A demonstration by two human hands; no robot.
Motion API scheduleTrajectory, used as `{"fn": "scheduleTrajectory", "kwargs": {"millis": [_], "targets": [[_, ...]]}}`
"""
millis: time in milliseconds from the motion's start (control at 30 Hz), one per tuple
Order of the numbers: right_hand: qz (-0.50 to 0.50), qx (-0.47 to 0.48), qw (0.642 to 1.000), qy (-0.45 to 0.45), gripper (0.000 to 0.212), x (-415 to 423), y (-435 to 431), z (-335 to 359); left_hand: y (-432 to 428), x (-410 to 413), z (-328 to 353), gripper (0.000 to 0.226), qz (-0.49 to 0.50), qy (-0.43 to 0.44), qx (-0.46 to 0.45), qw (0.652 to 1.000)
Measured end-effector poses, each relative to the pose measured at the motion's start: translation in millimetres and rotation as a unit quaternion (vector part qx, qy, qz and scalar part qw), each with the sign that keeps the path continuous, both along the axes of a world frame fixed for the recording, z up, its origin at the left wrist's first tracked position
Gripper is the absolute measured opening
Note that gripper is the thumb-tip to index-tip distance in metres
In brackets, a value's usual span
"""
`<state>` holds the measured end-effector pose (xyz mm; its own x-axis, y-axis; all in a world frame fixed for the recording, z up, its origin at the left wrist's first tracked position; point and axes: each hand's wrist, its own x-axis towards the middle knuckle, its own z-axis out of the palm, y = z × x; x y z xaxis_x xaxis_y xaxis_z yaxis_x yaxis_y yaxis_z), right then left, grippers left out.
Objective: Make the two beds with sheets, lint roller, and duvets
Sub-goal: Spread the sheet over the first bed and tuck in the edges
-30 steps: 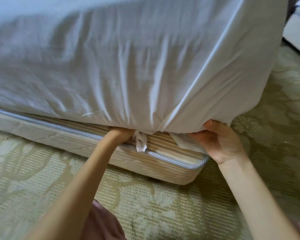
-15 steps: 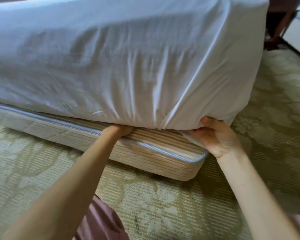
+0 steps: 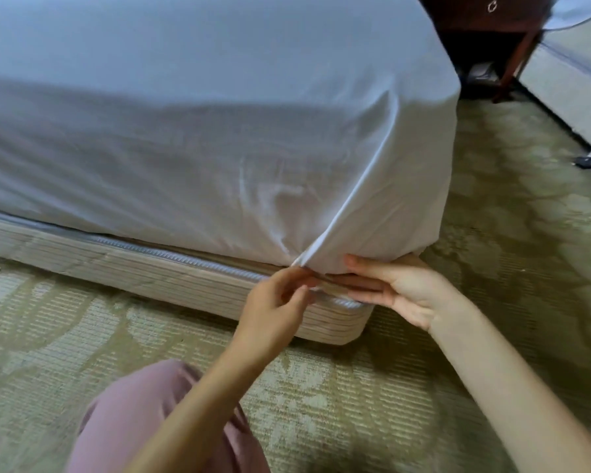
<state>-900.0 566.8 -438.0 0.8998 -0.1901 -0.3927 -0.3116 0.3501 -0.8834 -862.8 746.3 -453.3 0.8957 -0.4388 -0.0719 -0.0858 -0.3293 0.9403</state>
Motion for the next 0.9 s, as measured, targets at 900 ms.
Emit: {"fn": "scheduleTrajectory", "kwargs": {"millis": [900], "targets": [[-0.341,-0.086,0.935,0.057,0.027,6.1,-0.1,5.3,-81.1,-14.1,-5.7,0.018,0.021,0.574,-0.437,0.693]]}}
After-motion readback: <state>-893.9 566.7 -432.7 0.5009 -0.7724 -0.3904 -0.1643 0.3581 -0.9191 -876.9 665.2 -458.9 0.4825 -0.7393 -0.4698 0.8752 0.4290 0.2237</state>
